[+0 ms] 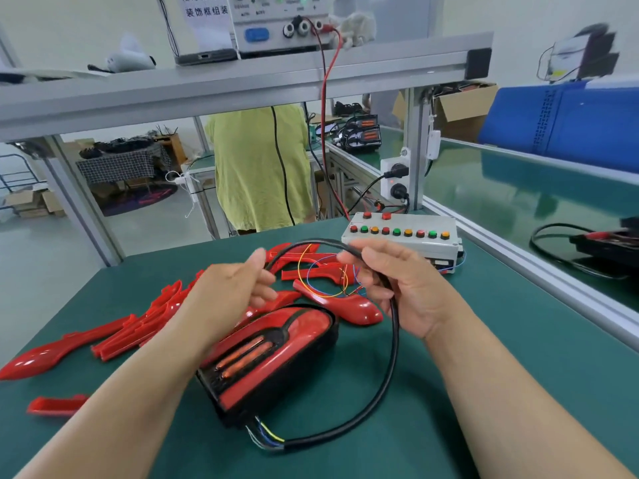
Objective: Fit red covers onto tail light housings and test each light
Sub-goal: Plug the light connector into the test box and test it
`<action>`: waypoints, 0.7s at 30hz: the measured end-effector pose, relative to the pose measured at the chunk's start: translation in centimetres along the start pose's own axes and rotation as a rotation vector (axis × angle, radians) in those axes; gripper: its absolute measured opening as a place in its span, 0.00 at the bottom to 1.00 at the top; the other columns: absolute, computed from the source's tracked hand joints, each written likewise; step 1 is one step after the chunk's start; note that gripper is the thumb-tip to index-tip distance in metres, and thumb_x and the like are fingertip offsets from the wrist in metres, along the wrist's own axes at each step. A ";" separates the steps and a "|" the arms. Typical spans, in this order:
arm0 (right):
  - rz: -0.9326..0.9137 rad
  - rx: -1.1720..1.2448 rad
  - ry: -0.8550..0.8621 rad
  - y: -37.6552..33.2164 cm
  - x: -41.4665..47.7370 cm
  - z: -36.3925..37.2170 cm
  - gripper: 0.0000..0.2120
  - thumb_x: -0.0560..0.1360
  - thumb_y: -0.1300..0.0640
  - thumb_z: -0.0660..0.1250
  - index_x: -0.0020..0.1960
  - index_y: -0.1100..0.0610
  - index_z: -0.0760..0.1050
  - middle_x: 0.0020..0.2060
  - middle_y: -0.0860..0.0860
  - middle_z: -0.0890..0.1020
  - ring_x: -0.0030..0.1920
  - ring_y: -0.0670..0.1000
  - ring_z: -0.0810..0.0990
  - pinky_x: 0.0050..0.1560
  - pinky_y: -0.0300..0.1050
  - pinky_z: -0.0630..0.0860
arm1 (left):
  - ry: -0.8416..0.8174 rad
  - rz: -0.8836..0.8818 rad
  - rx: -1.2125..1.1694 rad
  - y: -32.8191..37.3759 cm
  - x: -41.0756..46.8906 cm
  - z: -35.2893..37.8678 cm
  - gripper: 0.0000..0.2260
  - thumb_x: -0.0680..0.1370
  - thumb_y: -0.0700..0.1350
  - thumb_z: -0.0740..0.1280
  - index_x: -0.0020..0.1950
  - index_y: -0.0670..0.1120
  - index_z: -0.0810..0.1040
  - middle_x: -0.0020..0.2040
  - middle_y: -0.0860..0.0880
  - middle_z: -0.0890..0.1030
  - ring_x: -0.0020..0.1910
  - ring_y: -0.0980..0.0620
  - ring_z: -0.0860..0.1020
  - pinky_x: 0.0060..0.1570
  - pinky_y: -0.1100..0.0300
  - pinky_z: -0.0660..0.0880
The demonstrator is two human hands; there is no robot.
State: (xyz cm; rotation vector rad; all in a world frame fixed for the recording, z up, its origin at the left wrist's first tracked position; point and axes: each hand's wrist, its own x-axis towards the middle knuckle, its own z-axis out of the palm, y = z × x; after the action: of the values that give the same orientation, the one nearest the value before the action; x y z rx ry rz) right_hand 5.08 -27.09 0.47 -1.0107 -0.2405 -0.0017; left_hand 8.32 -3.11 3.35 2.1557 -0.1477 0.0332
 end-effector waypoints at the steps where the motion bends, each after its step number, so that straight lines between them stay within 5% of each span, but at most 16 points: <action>1: -0.002 -0.027 -0.041 0.0 -0.1 0.1 0.07 0.70 0.60 0.71 0.46 0.55 0.86 0.45 0.57 0.86 0.29 0.44 0.76 0.24 0.31 0.64 | -0.096 -0.079 -0.134 0.7 0.1 0.2 0.24 0.82 0.63 0.53 0.51 0.48 0.82 0.43 0.52 0.87 0.43 0.52 0.84 0.44 0.56 0.73; 5: 0.033 -0.140 -0.156 -0.1 -0.3 0.3 0.09 0.70 0.63 0.67 0.44 0.55 0.86 0.42 0.58 0.86 0.25 0.44 0.73 0.24 0.33 0.60 | -0.324 -0.281 -0.719 2.7 0.8 0.6 0.25 0.82 0.60 0.54 0.59 0.41 0.77 0.53 0.45 0.86 0.46 0.52 0.85 0.47 0.58 0.75; 9: 0.105 -0.272 -0.225 -0.4 -0.6 0.3 0.12 0.73 0.67 0.65 0.43 0.56 0.85 0.37 0.55 0.86 0.23 0.45 0.68 0.24 0.34 0.58 | -0.244 -0.306 -1.056 3.4 1.5 0.6 0.17 0.84 0.51 0.56 0.58 0.40 0.76 0.41 0.47 0.85 0.43 0.53 0.82 0.50 0.57 0.76; 15: 0.225 -0.497 -0.114 -0.6 -0.6 -0.3 0.11 0.75 0.72 0.64 0.43 0.60 0.81 0.38 0.58 0.86 0.23 0.45 0.67 0.25 0.35 0.60 | 0.089 -0.255 -1.232 2.9 2.9 0.1 0.13 0.84 0.45 0.58 0.45 0.40 0.75 0.29 0.50 0.79 0.32 0.56 0.75 0.37 0.61 0.78; 18: 0.267 -0.588 -0.051 -0.6 -0.4 -0.7 0.10 0.75 0.69 0.66 0.40 0.58 0.81 0.35 0.56 0.85 0.23 0.45 0.69 0.26 0.34 0.63 | 0.167 -0.226 -1.192 1.9 3.3 -0.2 0.09 0.84 0.46 0.60 0.49 0.43 0.76 0.31 0.52 0.71 0.21 0.60 0.67 0.22 0.68 0.69; 21: 0.278 -0.608 0.055 -0.7 -0.2 -1.1 0.08 0.74 0.63 0.70 0.36 0.55 0.82 0.34 0.56 0.85 0.28 0.47 0.77 0.31 0.37 0.72 | 0.120 -0.159 -1.007 0.7 3.0 0.1 0.18 0.85 0.55 0.54 0.56 0.45 0.77 0.27 0.53 0.67 0.20 0.60 0.58 0.18 0.68 0.57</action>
State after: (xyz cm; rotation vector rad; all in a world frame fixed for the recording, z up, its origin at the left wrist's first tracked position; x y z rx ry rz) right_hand 5.01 -28.43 0.47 -1.6411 -0.0430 0.1581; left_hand 11.22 -3.83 4.09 1.1503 0.0734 -0.0052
